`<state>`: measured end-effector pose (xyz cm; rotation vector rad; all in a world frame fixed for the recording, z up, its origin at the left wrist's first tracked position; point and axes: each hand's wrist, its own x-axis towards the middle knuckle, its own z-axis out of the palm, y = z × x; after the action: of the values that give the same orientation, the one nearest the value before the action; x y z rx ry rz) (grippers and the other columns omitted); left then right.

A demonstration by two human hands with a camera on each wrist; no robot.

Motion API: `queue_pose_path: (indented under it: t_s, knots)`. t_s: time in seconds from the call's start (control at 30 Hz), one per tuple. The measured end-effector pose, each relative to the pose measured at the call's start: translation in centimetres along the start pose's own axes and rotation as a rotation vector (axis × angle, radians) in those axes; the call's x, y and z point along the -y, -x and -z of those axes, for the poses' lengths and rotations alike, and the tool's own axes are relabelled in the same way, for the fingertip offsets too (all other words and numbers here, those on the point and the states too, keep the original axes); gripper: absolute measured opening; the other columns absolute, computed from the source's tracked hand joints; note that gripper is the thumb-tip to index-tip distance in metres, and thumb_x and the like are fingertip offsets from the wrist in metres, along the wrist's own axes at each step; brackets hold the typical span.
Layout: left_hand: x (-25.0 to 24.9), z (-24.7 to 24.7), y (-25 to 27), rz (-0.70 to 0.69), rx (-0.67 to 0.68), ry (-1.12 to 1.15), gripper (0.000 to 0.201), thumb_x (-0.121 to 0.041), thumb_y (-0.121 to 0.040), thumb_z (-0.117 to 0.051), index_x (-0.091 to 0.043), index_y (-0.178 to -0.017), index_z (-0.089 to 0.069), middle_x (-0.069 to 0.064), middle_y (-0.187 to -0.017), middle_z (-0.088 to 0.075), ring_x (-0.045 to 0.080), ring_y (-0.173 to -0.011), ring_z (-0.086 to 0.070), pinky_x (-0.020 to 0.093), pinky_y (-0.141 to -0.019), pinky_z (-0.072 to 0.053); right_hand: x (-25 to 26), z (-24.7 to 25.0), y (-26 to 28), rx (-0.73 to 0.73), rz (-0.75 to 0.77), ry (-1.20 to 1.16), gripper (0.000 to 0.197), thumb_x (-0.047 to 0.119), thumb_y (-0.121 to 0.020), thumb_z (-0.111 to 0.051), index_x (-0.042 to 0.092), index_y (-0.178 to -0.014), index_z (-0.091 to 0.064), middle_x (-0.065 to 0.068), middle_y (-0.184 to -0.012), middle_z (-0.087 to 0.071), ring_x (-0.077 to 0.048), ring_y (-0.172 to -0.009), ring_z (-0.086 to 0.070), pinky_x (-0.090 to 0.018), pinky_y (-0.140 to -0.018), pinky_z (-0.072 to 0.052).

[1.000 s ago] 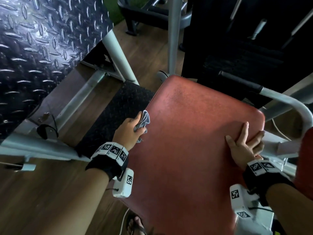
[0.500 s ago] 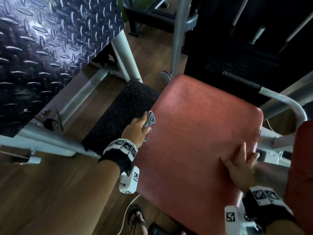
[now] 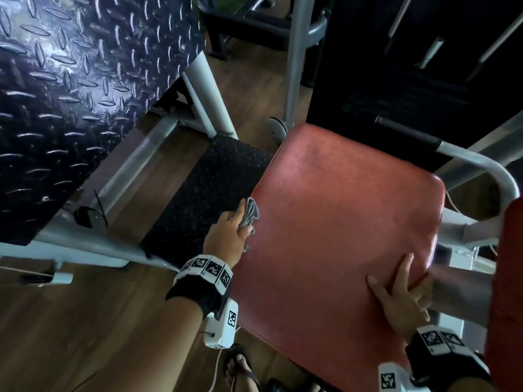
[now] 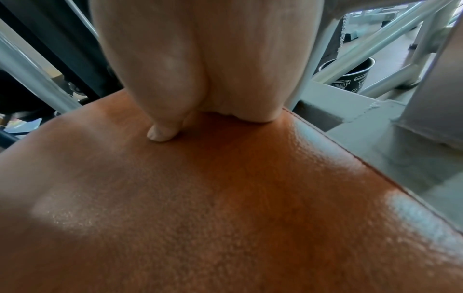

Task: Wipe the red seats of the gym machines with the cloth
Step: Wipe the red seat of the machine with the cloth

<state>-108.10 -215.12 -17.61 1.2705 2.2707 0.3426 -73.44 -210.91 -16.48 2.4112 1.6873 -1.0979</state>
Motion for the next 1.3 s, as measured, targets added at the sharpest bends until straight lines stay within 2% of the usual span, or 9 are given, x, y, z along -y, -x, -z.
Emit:
queue_pose_path:
  t_s: [0.23, 0.4, 0.57, 0.7, 0.83, 1.03, 1.13, 1.23, 1.3]
  knots:
    - [0.5, -0.4, 1.2, 0.024, 0.015, -0.073, 0.062, -0.046, -0.098, -0.043, -0.044, -0.152, -0.012, -0.002, -0.137, -0.041, 0.029, -0.107, -0.055, 0.049, -0.088, -0.05, 0.0, -0.1, -0.3, 0.025, 0.002, -0.004, 0.096, 0.06, -0.085, -0.055, 0.051, -0.143, 0.021, -0.017, -0.155, 0.022, -0.039, -0.145, 0.006, -0.061, -0.114, -0.011]
    - [0.0, -0.5, -2.0, 0.069, 0.069, 0.059, 0.059, -0.043, -0.098, -0.043, -0.046, -0.15, -0.016, 0.0, -0.131, -0.046, 0.028, -0.087, -0.065, 0.046, -0.085, -0.054, 0.0, 0.0, -0.5, 0.048, 0.004, 0.006, 0.096, 0.061, -0.085, -0.054, 0.051, -0.142, 0.022, -0.015, -0.155, 0.025, -0.04, -0.144, 0.008, -0.062, -0.113, -0.01]
    - [-0.2, -0.2, -1.2, 0.071, 0.055, 0.055, 0.059, -0.043, -0.098, -0.043, -0.047, -0.15, -0.018, 0.001, -0.127, -0.047, 0.029, -0.094, -0.063, 0.045, -0.088, -0.052, 0.0, 0.1, -0.5, 0.062, 0.034, 0.007, 0.097, 0.06, -0.085, -0.053, 0.05, -0.142, 0.024, -0.014, -0.154, 0.027, -0.039, -0.144, 0.009, -0.06, -0.113, -0.007]
    - [1.4, -0.5, 2.2, 0.092, 0.03, -0.03, 0.058, -0.041, -0.099, -0.04, -0.046, -0.151, -0.015, 0.0, -0.13, -0.043, 0.029, -0.102, -0.058, 0.045, -0.088, -0.049, -0.1, 0.0, -0.5, 0.019, 0.05, 0.046, 0.097, 0.06, -0.086, -0.053, 0.044, -0.146, 0.022, -0.024, -0.154, 0.02, -0.044, -0.143, 0.002, -0.058, -0.114, -0.008]
    - [3.1, -0.9, 5.3, 0.129, 0.007, -0.042, 0.057, -0.041, -0.1, -0.039, -0.049, -0.15, -0.011, -0.002, -0.128, -0.044, 0.026, -0.096, -0.058, 0.043, -0.083, -0.051, -0.2, -0.4, -1.1, 0.005, 0.052, 0.051, 0.098, 0.061, -0.085, -0.053, 0.04, -0.148, 0.02, -0.026, -0.154, 0.018, -0.045, -0.142, 0.002, -0.06, -0.113, -0.007]
    - [1.7, -0.9, 2.6, 0.16, 0.021, -0.037, 0.059, -0.037, -0.099, -0.041, -0.054, -0.146, -0.01, -0.003, -0.132, -0.042, 0.029, -0.095, -0.06, 0.047, -0.087, -0.051, -0.4, -0.8, -1.6, -0.026, 0.06, 0.025, 0.099, 0.063, -0.085, -0.053, 0.037, -0.149, 0.017, -0.028, -0.155, 0.017, -0.048, -0.142, 0.001, -0.058, -0.114, -0.003]
    - [1.8, -1.0, 2.9, 0.158, 0.043, -0.006, 0.057, -0.044, -0.098, -0.04, -0.054, -0.146, -0.011, -0.004, -0.131, -0.043, 0.028, -0.09, -0.064, 0.046, -0.089, -0.051, -0.5, -1.0, -1.5, -0.069, 0.077, 0.02, 0.109, 0.081, -0.071, -0.043, 0.033, -0.152, 0.011, -0.032, -0.154, 0.01, -0.051, -0.14, -0.004, -0.058, -0.113, -0.005]
    - [2.1, -0.5, 4.9, 0.158, 0.037, -0.026, 0.059, -0.045, -0.099, -0.041, -0.05, -0.149, -0.011, -0.001, -0.13, -0.043, 0.028, -0.093, -0.063, 0.045, -0.087, -0.052, -0.5, -1.0, -1.5, -0.071, 0.088, 0.007, 0.106, 0.075, -0.076, -0.049, 0.033, -0.151, 0.012, -0.033, -0.154, 0.01, -0.05, -0.141, -0.002, -0.057, -0.114, -0.004]
    - [3.2, -0.8, 7.0, 0.187, 0.031, -0.001, 0.06, -0.043, -0.1, -0.041, -0.048, -0.151, -0.01, 0.002, -0.132, -0.042, 0.03, -0.097, -0.062, 0.045, -0.087, -0.052, -0.6, -0.9, -1.4, -0.067, 0.08, -0.001, 0.108, 0.077, -0.07, -0.046, 0.035, -0.151, 0.012, -0.032, -0.154, 0.01, -0.049, -0.142, -0.001, -0.057, -0.114, -0.003]
